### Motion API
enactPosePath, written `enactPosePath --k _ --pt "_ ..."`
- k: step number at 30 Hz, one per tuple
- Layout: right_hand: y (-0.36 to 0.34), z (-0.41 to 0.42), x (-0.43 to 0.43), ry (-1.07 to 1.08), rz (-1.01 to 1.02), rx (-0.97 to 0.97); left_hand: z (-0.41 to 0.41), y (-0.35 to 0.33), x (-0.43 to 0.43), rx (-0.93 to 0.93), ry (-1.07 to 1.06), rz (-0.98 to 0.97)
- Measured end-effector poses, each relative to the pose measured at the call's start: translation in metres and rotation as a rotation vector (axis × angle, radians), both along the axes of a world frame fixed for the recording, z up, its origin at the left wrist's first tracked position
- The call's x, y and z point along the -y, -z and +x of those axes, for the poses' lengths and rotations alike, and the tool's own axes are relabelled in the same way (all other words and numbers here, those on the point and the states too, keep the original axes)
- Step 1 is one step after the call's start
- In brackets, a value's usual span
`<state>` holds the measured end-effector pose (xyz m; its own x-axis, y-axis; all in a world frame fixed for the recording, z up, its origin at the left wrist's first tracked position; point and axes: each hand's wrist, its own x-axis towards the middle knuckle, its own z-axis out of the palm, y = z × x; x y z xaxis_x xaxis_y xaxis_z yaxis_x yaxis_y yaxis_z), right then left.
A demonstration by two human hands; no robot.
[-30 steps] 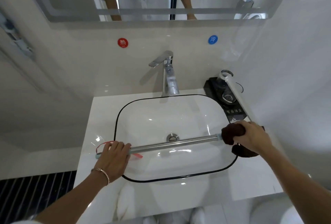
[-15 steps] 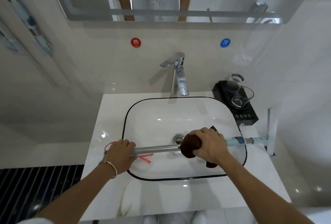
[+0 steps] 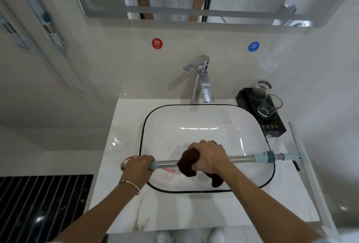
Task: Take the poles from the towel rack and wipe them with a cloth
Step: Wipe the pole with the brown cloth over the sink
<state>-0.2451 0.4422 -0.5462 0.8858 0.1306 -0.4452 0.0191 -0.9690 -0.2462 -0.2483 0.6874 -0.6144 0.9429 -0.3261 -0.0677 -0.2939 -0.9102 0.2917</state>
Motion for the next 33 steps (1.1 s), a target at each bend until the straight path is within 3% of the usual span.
enactPosePath --k 3,6,10,15,21,23,26,30,33 --pt "0.006 -0.004 -0.045 -0.12 0.033 0.064 0.001 -0.002 0.005 -0.058 -0.066 0.002" --pt "0.018 -0.011 -0.077 -0.216 0.052 0.163 0.004 -0.007 0.003 -0.051 0.04 0.069" --pt "0.015 -0.014 -0.068 -0.231 0.054 0.184 0.008 -0.007 -0.008 -0.156 0.06 -0.018" --pt "0.01 -0.02 0.017 -0.094 -0.041 0.162 0.009 -0.004 -0.007 -0.122 0.017 0.043" --pt "0.0 -0.049 0.155 0.104 -0.417 0.316 0.013 -0.001 -0.005 -0.061 0.046 0.088" --pt "-0.001 -0.058 0.181 0.304 -0.372 0.324 0.012 -0.001 -0.004 -0.04 0.054 0.129" --pt "-0.002 -0.058 0.199 0.568 -0.096 0.25 0.011 -0.002 -0.001 -0.047 0.065 0.242" --pt "0.001 -0.037 0.213 0.554 0.099 0.133 0.011 -0.002 0.005 -0.072 0.041 0.324" --pt "0.0 -0.02 0.204 0.399 0.021 0.04 0.01 -0.008 0.013 -0.059 0.062 0.378"
